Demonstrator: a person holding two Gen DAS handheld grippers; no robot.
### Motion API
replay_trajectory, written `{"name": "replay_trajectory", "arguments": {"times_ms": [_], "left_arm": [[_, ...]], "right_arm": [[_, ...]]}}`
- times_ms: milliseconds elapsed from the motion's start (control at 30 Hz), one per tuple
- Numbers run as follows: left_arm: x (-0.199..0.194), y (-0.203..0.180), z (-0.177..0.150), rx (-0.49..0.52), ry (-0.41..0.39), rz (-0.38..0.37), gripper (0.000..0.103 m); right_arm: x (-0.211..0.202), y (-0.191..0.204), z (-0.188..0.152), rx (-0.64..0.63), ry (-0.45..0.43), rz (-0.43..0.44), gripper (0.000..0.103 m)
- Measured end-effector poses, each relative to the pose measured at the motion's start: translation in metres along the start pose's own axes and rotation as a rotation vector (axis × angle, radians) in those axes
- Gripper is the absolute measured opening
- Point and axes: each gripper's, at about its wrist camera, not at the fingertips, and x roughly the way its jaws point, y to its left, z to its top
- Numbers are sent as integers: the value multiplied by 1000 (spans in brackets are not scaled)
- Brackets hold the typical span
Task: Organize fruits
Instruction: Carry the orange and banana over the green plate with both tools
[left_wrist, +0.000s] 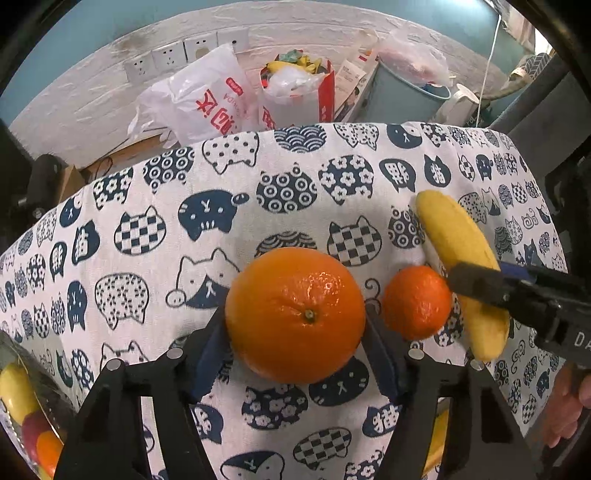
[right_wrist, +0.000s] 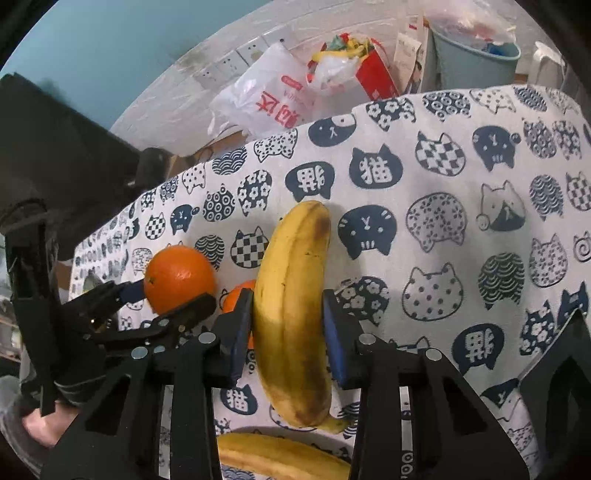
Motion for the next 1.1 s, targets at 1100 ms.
{"name": "replay_trajectory", "arguments": {"times_ms": [1100], "left_arm": [[-130, 69, -59, -140, -146, 25, 70]], "right_arm": [[-55, 114, -17, -228, -95, 72, 35]]}}
